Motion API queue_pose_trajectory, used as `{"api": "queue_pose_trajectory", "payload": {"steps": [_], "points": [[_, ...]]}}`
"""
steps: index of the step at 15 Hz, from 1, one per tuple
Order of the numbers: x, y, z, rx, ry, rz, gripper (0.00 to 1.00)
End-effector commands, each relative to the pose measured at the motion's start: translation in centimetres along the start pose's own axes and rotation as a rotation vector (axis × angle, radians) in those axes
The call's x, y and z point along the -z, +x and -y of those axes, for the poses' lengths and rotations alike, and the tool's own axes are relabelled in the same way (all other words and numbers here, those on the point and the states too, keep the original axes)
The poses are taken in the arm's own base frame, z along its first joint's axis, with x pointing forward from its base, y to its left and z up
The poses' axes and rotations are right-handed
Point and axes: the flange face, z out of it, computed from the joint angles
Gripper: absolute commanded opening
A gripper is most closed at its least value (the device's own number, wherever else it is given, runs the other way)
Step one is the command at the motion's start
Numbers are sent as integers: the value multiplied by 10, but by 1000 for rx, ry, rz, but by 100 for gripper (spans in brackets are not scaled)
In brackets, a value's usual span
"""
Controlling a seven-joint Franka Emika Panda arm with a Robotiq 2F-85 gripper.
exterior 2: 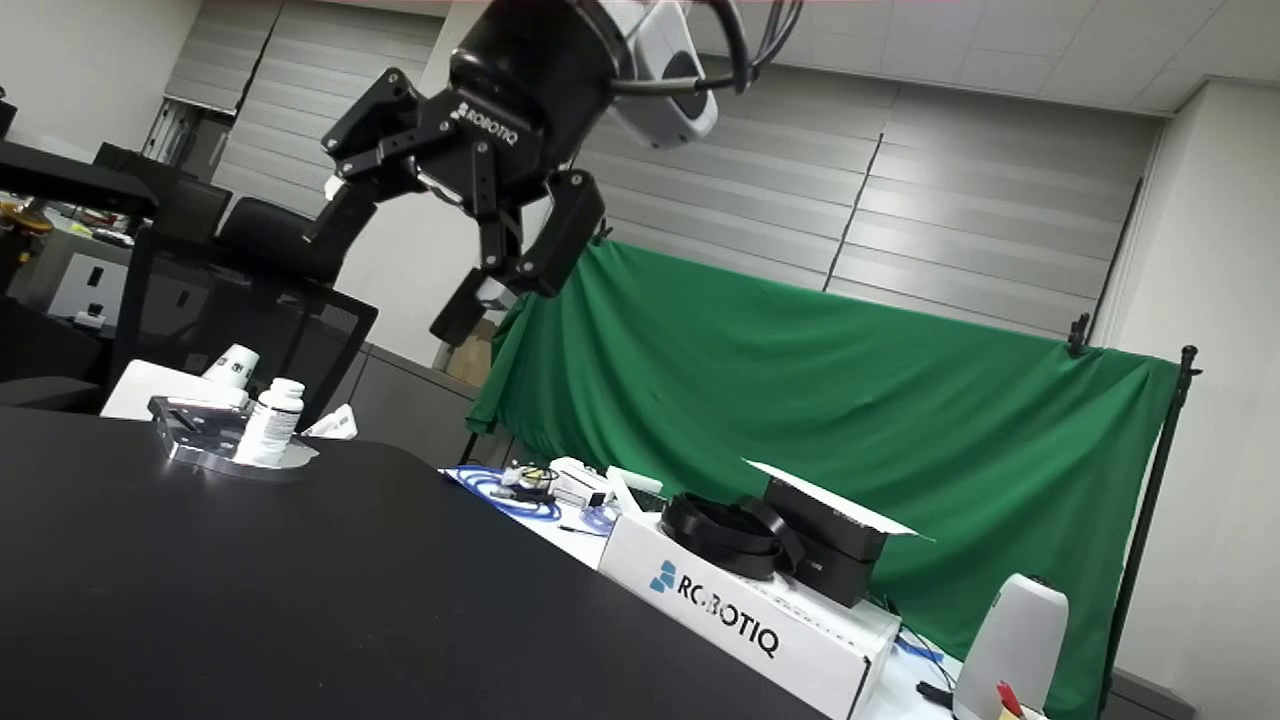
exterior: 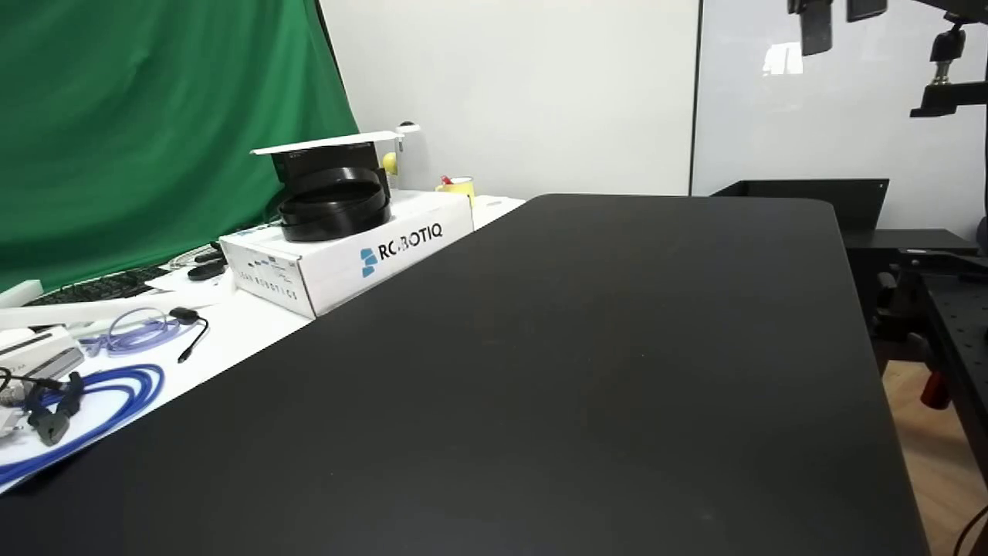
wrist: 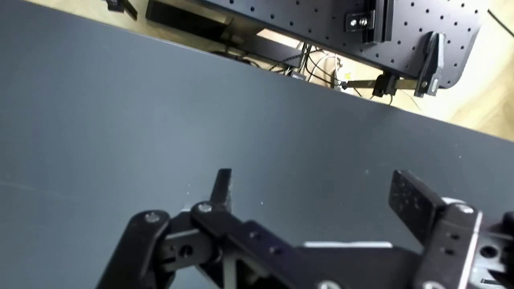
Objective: Put the bottle in the middle of the table
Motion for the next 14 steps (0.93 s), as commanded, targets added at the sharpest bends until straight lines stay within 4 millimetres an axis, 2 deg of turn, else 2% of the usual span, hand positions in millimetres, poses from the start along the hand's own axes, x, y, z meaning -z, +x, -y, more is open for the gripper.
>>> {"api": "queue_pose_trajectory", "payload": {"steps": [1,6,8,11,14], "points": [[1,62,44,61,-37,-45,100],[-12,144,141,233,-123,-132,100],[-17,178,179,235,-142,-200,100],[-27,227,216,161,-158,-205,100],[-34,261,244,121,-166,-147,100]]}}
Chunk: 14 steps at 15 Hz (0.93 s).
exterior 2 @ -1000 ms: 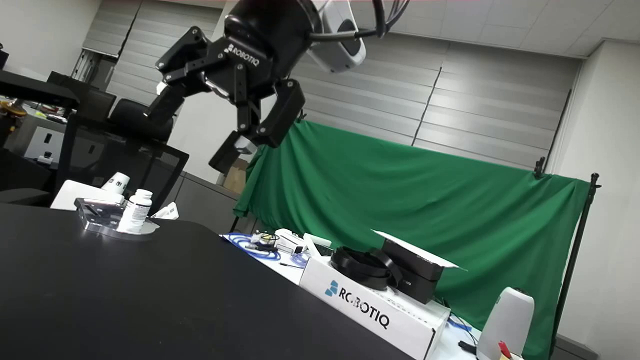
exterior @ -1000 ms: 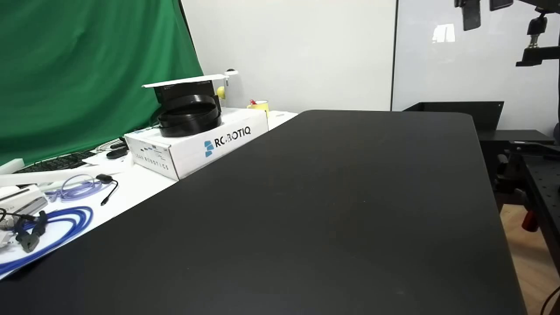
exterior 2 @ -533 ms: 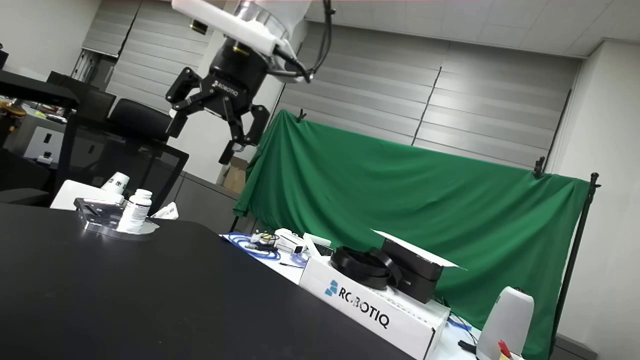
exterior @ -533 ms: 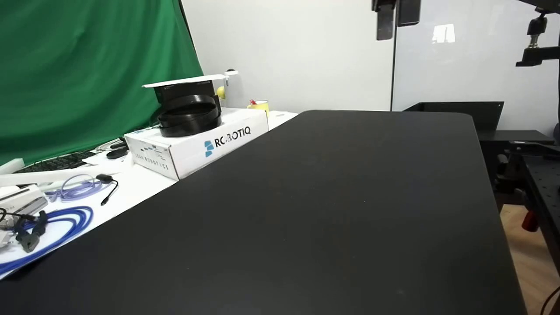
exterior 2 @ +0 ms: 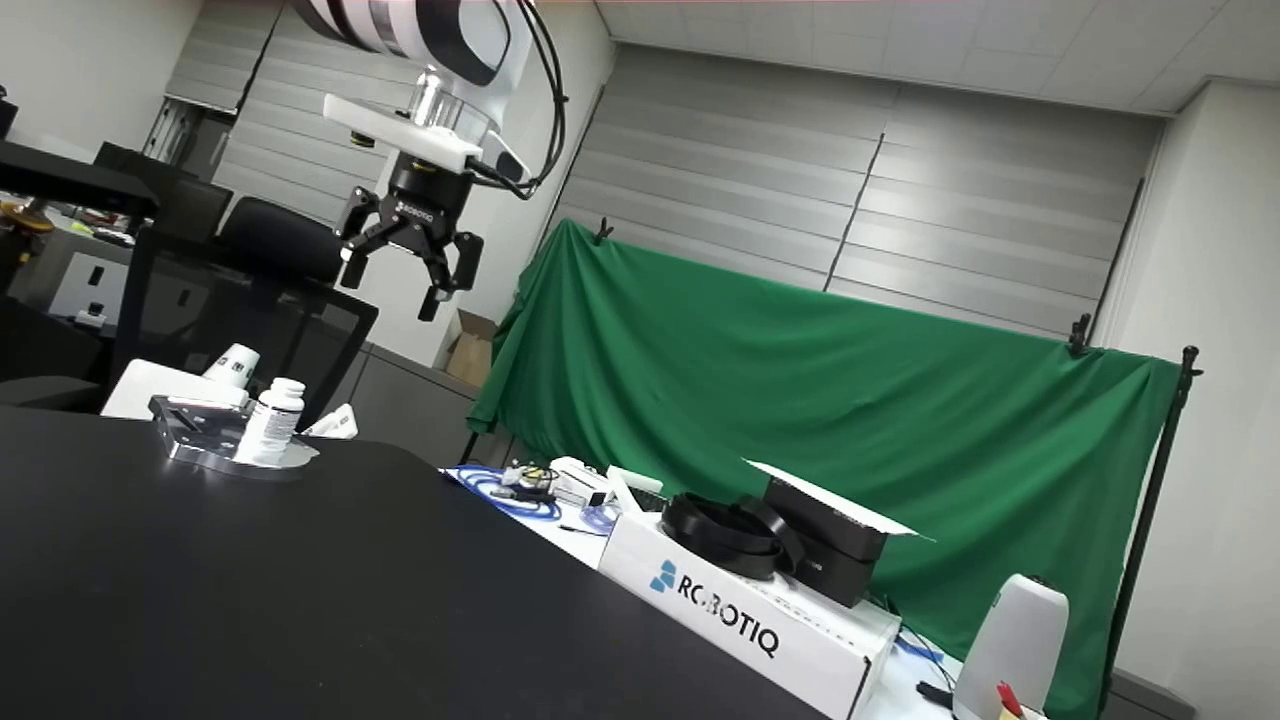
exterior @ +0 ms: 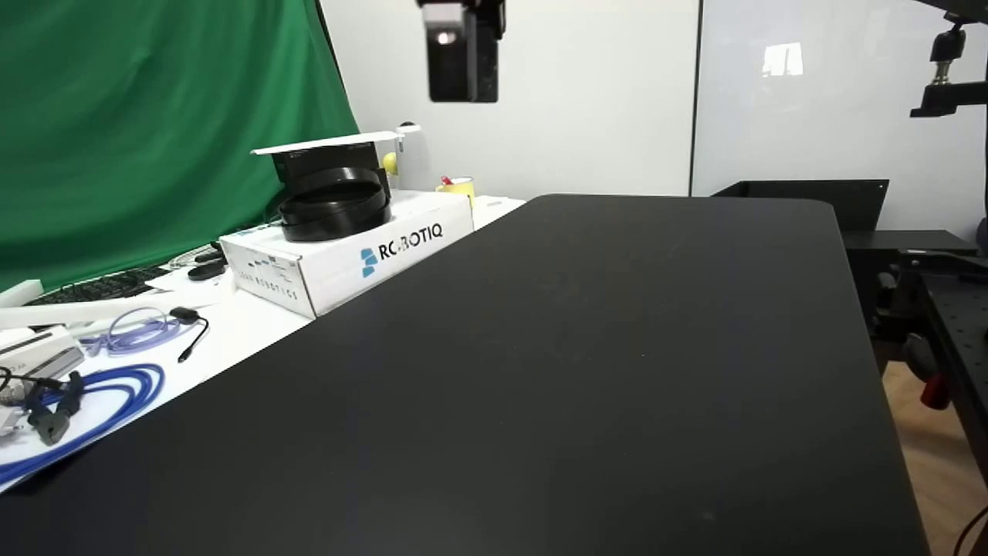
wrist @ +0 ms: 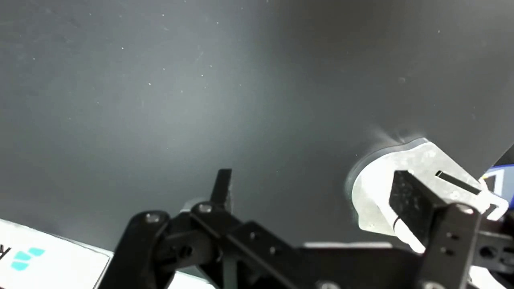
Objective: Put the bottle in the middle of the table
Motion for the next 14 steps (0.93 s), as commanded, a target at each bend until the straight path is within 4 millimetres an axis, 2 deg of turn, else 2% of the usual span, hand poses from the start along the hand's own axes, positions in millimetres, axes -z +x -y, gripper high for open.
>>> {"api": "queue_pose_trajectory", "payload": {"steps": [1,4,13,14], "points": [[-4,13,6,-11,0,19,100],[-14,37,12,-25,7,48,100],[-14,40,11,-30,9,54,100],[-19,46,12,-26,-5,61,100]]}}
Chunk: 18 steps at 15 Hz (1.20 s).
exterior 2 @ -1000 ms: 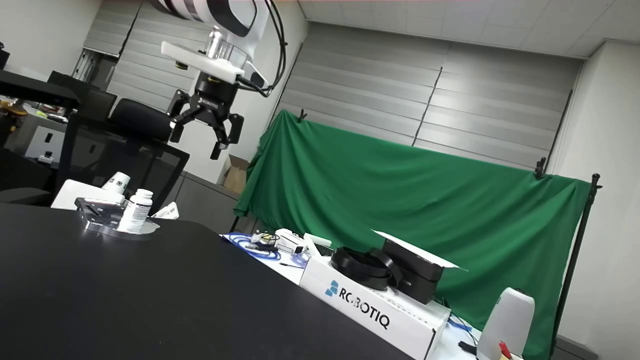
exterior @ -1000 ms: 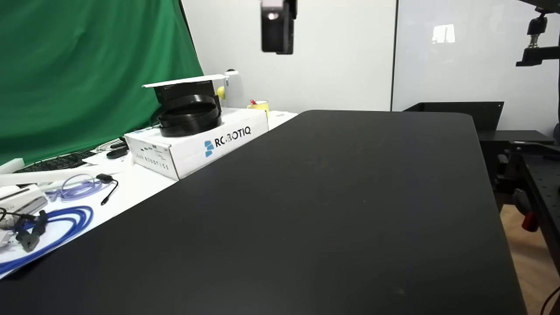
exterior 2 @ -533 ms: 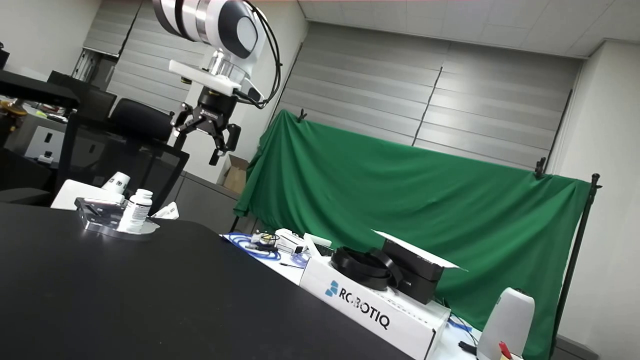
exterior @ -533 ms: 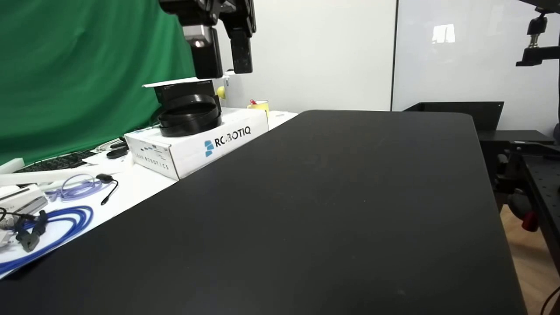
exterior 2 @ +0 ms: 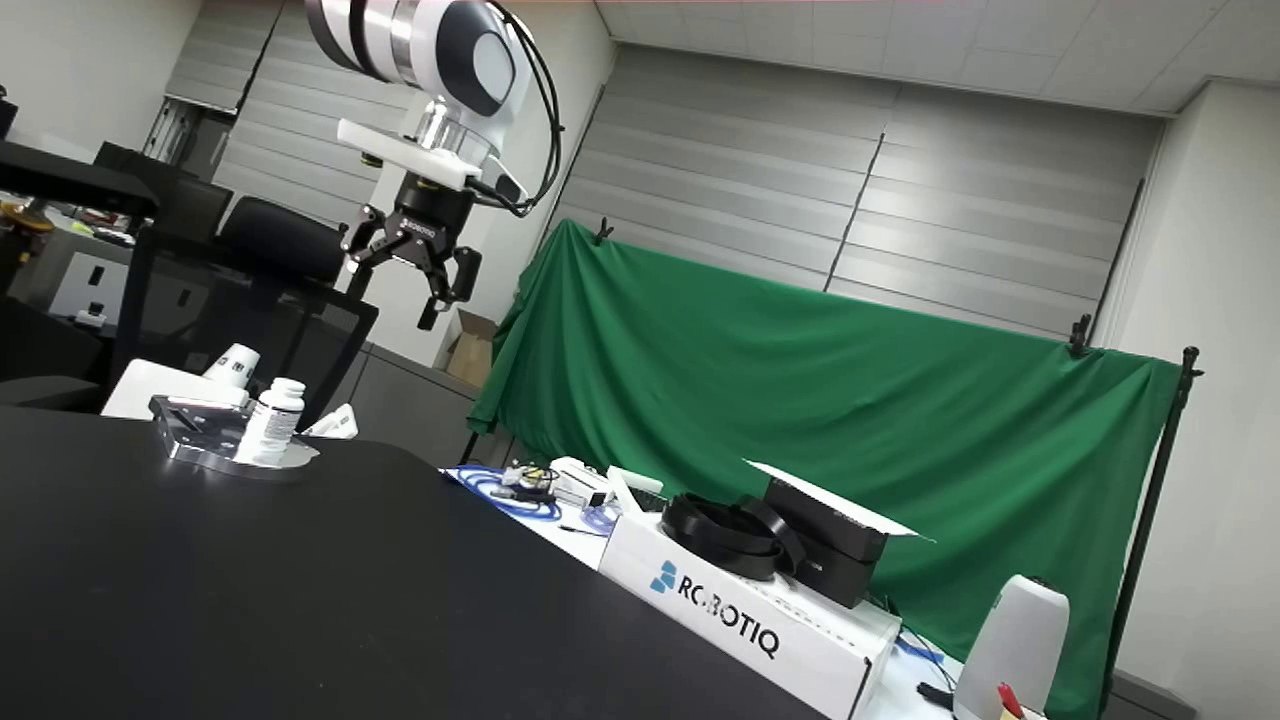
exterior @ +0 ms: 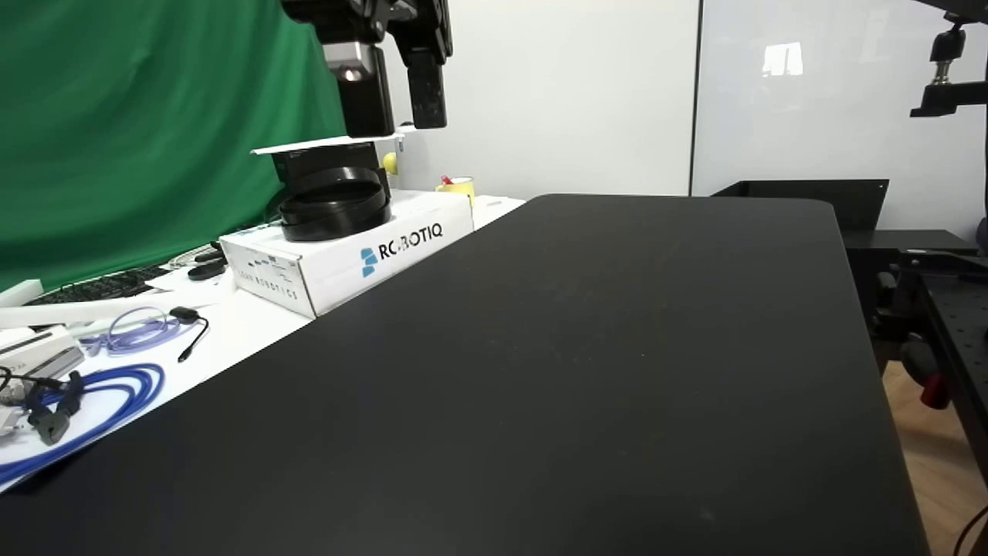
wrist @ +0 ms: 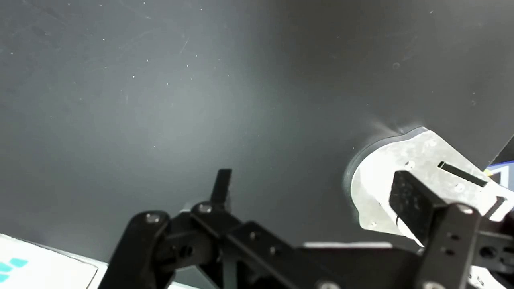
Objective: Put the bottle in the middle of the table
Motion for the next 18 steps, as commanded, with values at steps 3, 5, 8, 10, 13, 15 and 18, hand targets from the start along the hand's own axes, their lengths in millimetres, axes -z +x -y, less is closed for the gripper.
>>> {"api": "queue_pose_trajectory", "payload": {"steps": [3,5,8,10,13,15,18], "points": [[-32,35,12,-2,-52,24,100],[-51,55,30,-7,-60,36,100],[-74,78,64,-51,-41,77,100],[-81,88,88,-74,-28,88,100],[-85,104,114,-156,-24,46,100],[-88,114,125,-228,-23,18,100],[-98,127,138,-310,-23,1,100]]}}
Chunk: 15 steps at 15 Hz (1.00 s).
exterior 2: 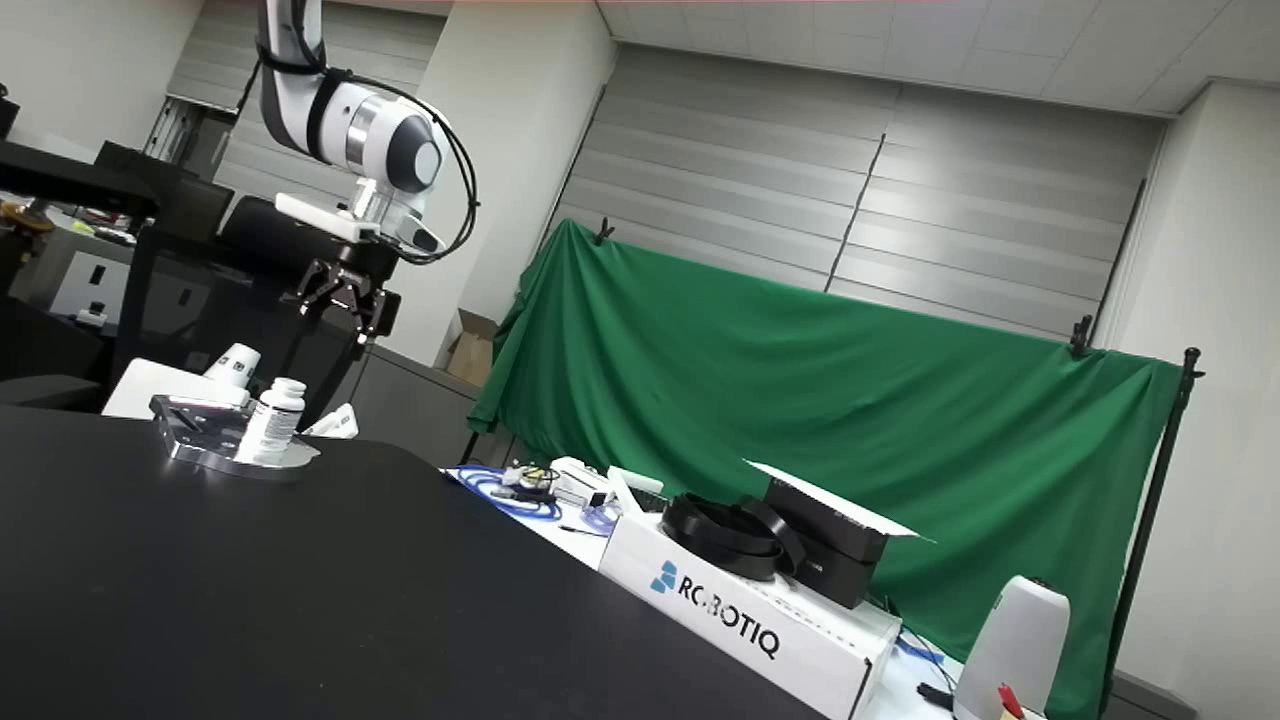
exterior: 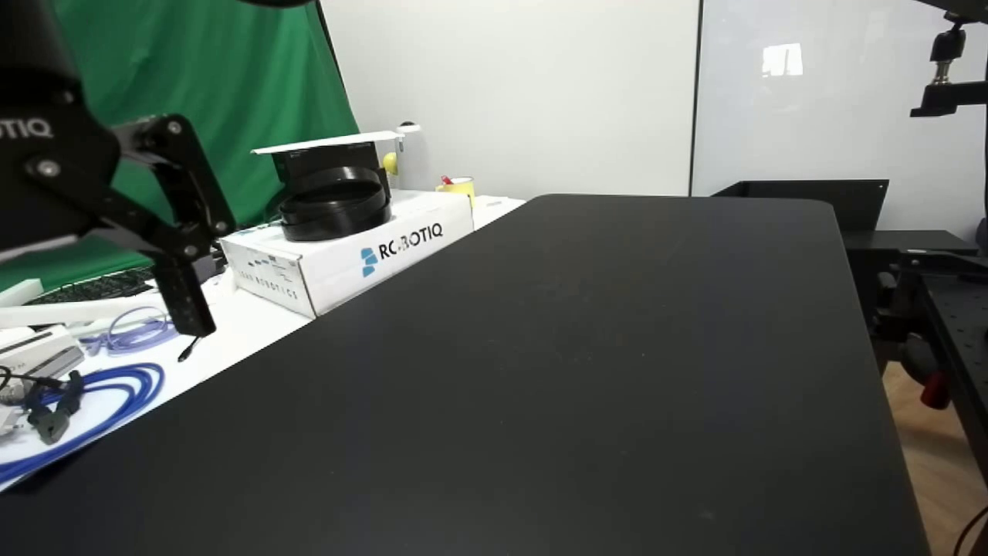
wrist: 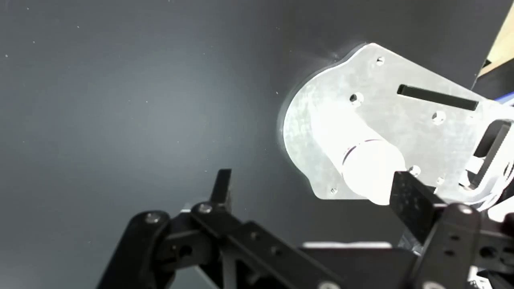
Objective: Put the bottle in the middle of the table
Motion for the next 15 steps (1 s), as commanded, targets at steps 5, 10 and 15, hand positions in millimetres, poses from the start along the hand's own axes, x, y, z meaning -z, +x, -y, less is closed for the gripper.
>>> {"api": "queue_pose_trajectory", "payload": {"steps": [5,10,15], "points": [[-29,31,39,-124,-34,-21,100],[-45,34,60,-125,-44,12,100],[-60,37,73,-123,-46,8,100]]}}
